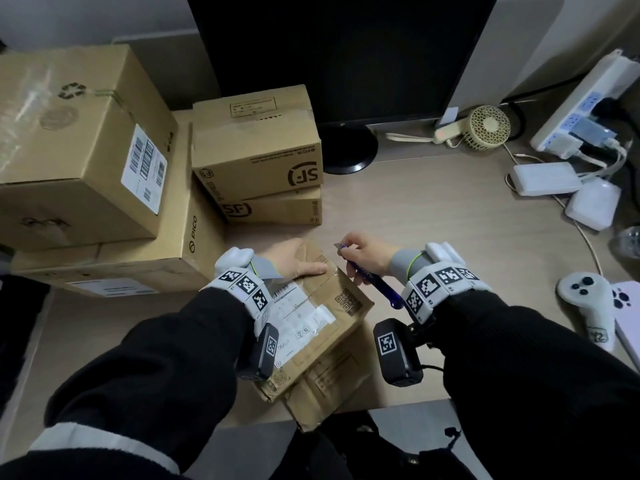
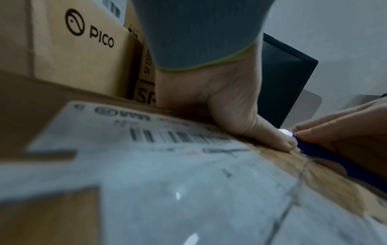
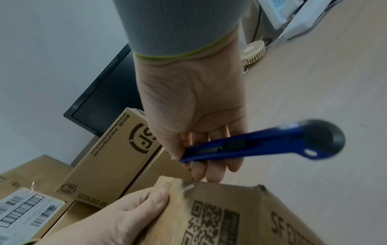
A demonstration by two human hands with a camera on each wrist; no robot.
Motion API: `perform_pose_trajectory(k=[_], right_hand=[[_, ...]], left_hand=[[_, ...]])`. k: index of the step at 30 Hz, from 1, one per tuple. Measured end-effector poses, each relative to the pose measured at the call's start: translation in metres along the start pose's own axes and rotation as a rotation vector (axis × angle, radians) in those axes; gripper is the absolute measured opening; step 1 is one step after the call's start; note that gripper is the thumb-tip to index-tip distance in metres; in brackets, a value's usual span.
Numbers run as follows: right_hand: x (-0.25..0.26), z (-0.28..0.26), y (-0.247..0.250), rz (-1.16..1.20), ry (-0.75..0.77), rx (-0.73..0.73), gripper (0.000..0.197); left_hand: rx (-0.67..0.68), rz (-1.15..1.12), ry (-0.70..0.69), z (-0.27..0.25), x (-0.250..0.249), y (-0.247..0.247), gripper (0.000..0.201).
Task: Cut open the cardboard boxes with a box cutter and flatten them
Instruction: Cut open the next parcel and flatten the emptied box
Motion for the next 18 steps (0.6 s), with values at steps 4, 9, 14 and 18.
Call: perform_pose_trajectory(k=[4,9,14,18], right_hand=[[0.0045,0.0009,-0.0014,-0.013,0.03,-0.017,0.006],[0.0056,0.0009,-0.0009,-0.191,0.038,-0.027,0.009],[0.0074,0.0034,-0.0038,-0.176,0.055,-0.075,0.01],[0.0063,0.0039,-0.0023,-0.106,0.044,-0.057,0.011]], left_hand=[[0.007,-0.042,0.02,0.0033,0.0022,-0.0013,0.076],[0.018,-0.026,0.016,0.0041,0.0026,-0.0016,0.082],[0.031,-0.016,0.023,0.0048,0.004,-0.0008,0.083],[0.032,-0.005,0.009,0.0034,-0.0002,0.0007,0.069]])
Point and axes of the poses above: each hand's wrist, its own z-axis towards the middle knuckle, its own y-axis out of the back of the hand, x = y × z, the point moved 2 cm from there along z, towards the middle knuckle
